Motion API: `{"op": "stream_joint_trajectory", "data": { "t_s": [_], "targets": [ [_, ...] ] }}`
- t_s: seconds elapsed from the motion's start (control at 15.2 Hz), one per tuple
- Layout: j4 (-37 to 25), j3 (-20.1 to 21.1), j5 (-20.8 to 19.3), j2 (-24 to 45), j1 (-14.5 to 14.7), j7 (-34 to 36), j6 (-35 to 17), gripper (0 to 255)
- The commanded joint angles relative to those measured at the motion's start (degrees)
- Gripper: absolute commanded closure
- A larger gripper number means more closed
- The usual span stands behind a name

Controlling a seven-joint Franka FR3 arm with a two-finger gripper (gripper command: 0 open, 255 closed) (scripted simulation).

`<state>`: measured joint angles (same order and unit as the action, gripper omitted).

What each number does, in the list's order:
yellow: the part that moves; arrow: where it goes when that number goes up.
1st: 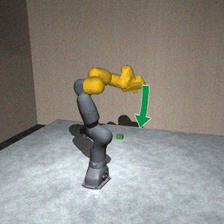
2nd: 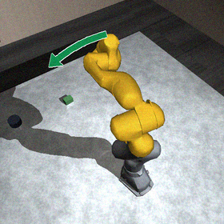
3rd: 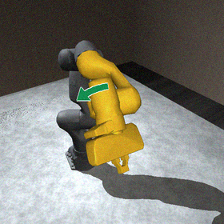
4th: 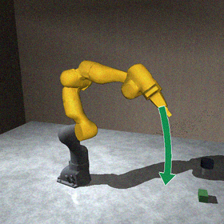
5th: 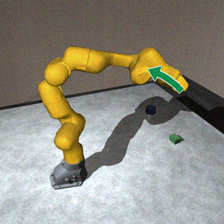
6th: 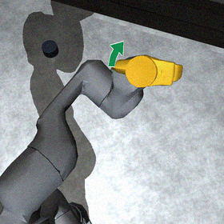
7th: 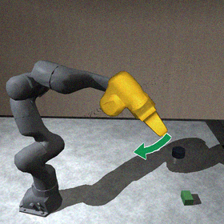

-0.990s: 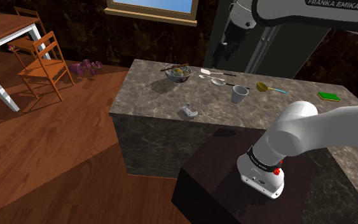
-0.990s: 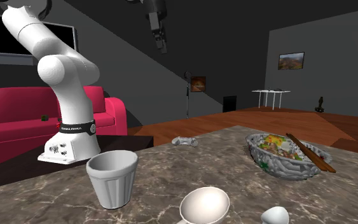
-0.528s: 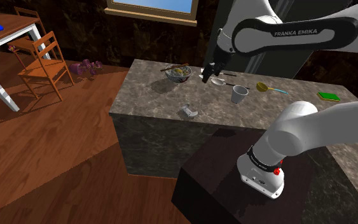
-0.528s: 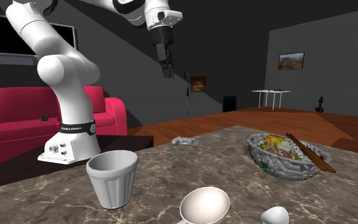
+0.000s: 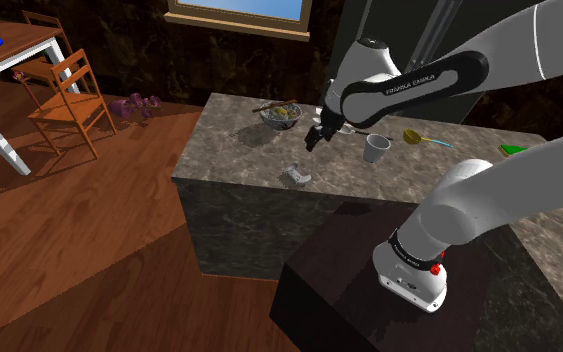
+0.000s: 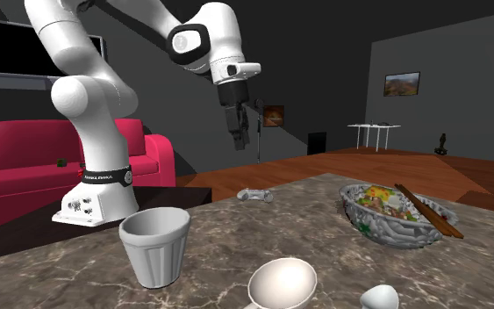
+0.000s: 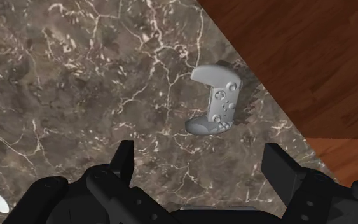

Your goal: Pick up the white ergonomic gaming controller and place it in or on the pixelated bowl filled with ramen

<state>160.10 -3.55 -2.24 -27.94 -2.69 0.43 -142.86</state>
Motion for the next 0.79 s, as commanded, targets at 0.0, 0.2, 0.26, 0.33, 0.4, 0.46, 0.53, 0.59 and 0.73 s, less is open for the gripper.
{"op": "stream_joint_trajectory", "data": {
  "t_s": [0.0,0.2,0.26,0.33,0.4,0.46,0.53,0.59,0.73],
  "targets": [
    [0.5,-0.2,0.1,4.9,-0.1,0.3,-5.7,0],
    [0.6,-0.5,0.4,12.8,0.0,0.6,-13.9,0],
    [0.4,-0.6,0.6,15.5,0.0,0.6,-16.6,0],
    [0.2,-0.7,0.8,17.6,0.1,0.6,-18.5,0],
    [0.1,-0.7,1.0,18.7,0.2,0.5,-19.5,0],
    [0.0,-0.8,1.1,19.8,0.3,0.4,-20.5,0],
    [-0.1,-0.8,1.3,21.0,0.3,0.3,-21.5,0],
    [-0.2,-0.9,1.5,22.1,0.4,0.1,-22.5,0],
    [-0.6,-1.0,2.1,24.4,0.7,-0.3,-24.5,0]
  ]
}}
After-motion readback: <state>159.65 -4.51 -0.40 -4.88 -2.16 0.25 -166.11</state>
